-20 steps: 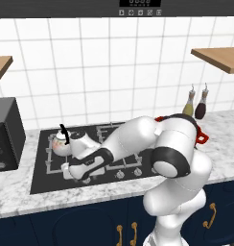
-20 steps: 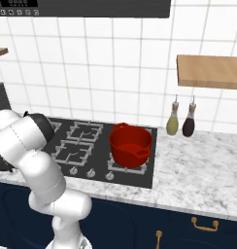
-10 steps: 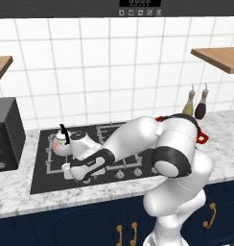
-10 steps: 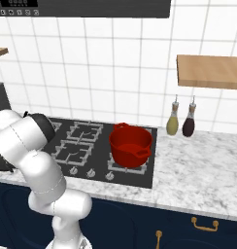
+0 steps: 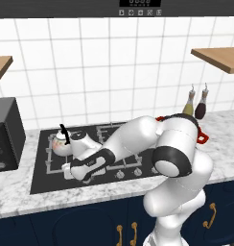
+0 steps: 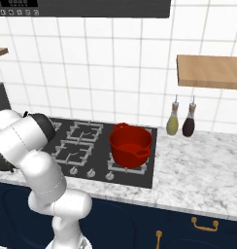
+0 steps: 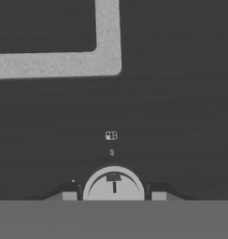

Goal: Pick the kettle from the counter and place it on a stove burner. Then turn the burner on.

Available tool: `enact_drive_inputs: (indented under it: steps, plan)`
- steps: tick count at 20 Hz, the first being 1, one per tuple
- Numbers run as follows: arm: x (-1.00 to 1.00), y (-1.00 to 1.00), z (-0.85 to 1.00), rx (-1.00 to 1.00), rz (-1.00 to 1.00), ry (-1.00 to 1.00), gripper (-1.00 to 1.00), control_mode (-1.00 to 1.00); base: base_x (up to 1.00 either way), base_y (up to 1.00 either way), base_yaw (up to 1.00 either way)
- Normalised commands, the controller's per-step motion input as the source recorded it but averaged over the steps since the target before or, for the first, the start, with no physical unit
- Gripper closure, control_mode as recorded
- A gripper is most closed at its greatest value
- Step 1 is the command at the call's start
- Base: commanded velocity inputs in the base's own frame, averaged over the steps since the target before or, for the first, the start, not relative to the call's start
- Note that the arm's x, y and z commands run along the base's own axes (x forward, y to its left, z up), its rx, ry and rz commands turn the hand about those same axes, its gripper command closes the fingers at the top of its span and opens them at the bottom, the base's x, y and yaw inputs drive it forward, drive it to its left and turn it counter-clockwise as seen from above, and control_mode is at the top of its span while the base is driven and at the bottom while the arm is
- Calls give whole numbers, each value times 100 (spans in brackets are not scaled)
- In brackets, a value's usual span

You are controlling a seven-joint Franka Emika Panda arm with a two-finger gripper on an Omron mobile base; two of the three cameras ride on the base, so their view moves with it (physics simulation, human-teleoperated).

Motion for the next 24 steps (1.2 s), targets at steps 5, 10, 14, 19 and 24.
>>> enact_drive_inputs:
  steps: [5,10,14,19,24]
  plan:
    - [-13,0,2,0,27,0,100,-100,0,0,0]
    - [-6,7,10,-1,37,0,100,-100,0,0,0]
    - [-9,13,16,-6,42,0,100,-100,0,0,0]
    - [-9,20,16,-9,42,0,100,-100,0,0,0]
    - [-2,6,2,-5,19,0,100,-100,0,0,0]
